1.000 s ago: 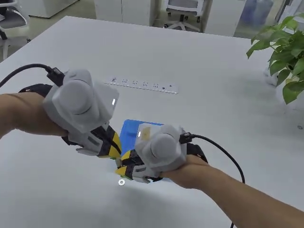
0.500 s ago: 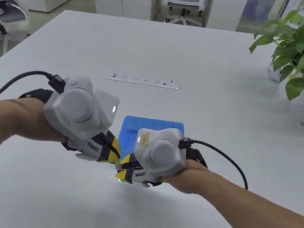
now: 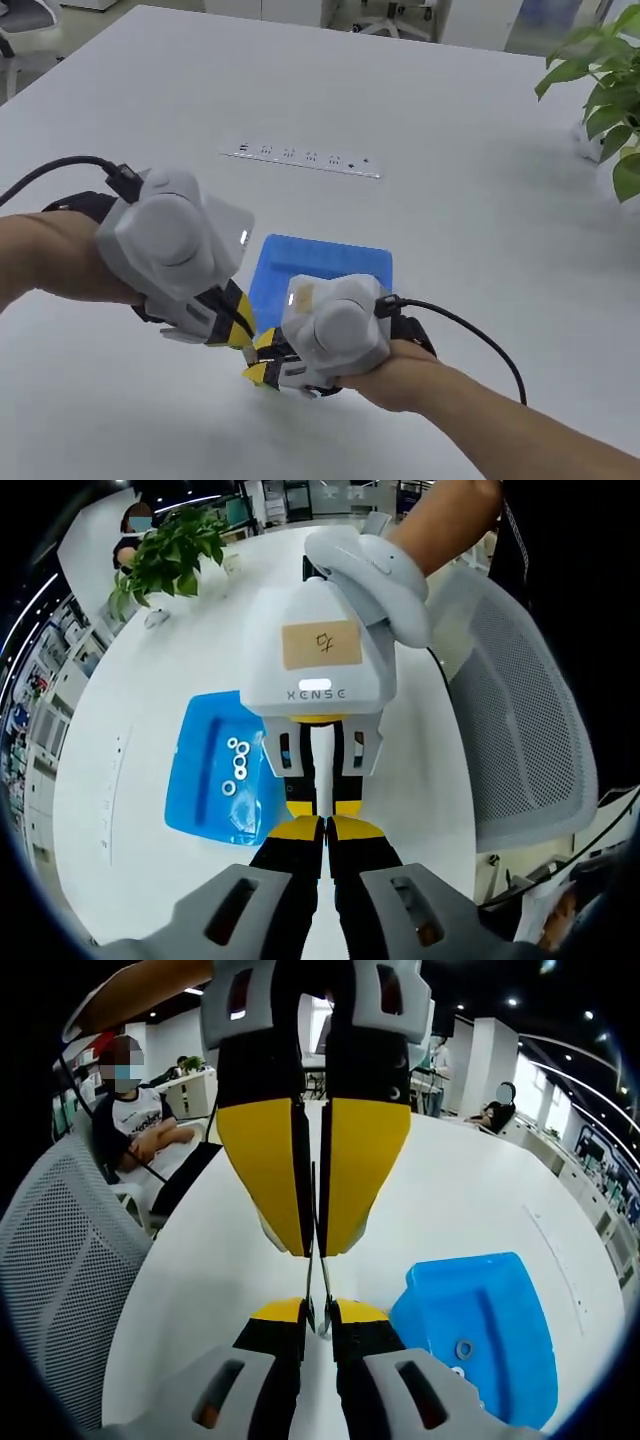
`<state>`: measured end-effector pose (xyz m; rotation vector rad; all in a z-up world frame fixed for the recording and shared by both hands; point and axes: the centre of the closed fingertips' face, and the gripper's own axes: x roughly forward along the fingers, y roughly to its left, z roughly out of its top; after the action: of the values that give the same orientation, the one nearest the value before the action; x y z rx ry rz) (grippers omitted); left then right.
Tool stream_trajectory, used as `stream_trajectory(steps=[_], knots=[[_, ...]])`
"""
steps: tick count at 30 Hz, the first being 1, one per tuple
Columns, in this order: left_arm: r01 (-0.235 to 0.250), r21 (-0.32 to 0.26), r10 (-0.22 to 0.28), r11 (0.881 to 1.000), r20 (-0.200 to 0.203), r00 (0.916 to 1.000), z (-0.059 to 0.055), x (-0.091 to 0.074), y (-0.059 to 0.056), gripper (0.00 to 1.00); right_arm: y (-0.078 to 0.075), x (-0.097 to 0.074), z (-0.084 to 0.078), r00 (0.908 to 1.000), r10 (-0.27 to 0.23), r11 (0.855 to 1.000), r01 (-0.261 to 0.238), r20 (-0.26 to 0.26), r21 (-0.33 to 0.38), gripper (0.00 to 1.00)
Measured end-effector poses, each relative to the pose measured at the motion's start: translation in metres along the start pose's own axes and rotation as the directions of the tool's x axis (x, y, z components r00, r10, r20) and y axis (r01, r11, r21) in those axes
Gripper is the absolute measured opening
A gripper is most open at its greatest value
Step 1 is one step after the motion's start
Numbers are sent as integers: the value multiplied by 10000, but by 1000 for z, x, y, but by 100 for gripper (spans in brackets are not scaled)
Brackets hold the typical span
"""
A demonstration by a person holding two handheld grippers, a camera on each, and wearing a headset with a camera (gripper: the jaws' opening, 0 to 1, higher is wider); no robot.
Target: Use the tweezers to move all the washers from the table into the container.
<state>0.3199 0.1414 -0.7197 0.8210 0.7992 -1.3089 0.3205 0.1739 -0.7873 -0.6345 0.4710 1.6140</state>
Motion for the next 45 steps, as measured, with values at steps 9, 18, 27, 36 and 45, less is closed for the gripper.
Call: stream_trajectory(steps=[9,18,27,36,45], knots=[[28,-1,-28,10000,82,10000,2,1,3,6,-1,3,-3,10000,39,10000,-39,-25,57,12],[82,-65,-81,9999,63,9999,0,3,3,6,-1,4,-3,10000,68,9999,-67,-42,81,12],[66,-59,-65,10000,212,9998,4,4,6,6,-2,-3,-4,10000,-94,9999,94,-33,100,12],[105,-89,-103,9999,287,9995,7,5,3,6,-1,-5,-4,9998,-189,9998,189,-29,80,11],[125,-103,-122,9999,266,9996,7,5,2,6,1,-6,-5,9998,-178,9998,178,-125,42,10]])
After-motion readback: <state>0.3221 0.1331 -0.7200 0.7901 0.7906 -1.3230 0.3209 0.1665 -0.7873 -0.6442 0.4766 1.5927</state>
